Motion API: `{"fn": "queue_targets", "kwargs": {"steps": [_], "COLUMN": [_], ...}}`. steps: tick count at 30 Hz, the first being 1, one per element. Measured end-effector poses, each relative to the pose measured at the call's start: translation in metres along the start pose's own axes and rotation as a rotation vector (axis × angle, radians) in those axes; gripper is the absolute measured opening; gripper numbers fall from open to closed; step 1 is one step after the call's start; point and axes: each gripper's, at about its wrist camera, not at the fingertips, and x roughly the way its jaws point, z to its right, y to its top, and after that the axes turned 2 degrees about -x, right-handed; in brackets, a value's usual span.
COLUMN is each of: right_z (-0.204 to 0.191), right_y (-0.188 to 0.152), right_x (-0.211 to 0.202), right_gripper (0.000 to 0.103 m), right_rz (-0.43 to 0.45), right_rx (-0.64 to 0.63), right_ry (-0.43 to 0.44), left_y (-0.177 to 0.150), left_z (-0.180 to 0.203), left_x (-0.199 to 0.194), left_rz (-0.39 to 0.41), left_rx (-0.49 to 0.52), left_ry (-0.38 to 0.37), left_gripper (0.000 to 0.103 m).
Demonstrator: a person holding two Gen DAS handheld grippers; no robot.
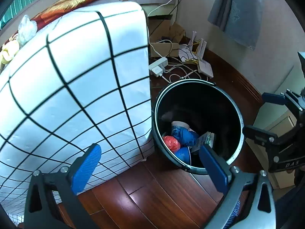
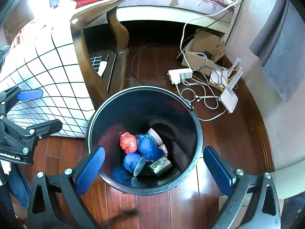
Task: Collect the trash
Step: 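Move both empty tools back over the mattress toward the towels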
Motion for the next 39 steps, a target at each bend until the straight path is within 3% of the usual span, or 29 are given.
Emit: {"fn": "queue_targets", "kwargs": {"steps": [12,25,32,35,39], "right_z": [-0.020,-0.072,-0.101,-0.117,-0.142], "right_y": [0.020,0.051,0.073,0.096,0.129], "right_x": [-0.040,-0.074,-0.089,-0.097,-0.095], "right_gripper": [0.103,0.103,0.103,0.103,0.103], "right_rz": [0.114,0.280,0.366,0.410,0.412], "right_rx": [-0.043,-0.140,-0.139,-0.136,-0.151], "right_ry": [0.006,0.098,0.179,0.209,0.245], "left_y": [0.005,0.000,-0.006,-0.011,-0.013], "left_z": [-0.023,-0.068,-0.125,-0.159,-0.204], "left_x": [-0.050,-0.104,-0.126,-0.135,-0.144], "left_rz": [0.098,0.236,0.282,0.306,0.322], "left_rx": [-0.017,-0.083,-0.197,-0.269,-0.331], "left_ry": [0.052,0.141,0.177,0.170,0.218], "left_gripper": [0.103,0.103,0.103,0.103,0.103]}}
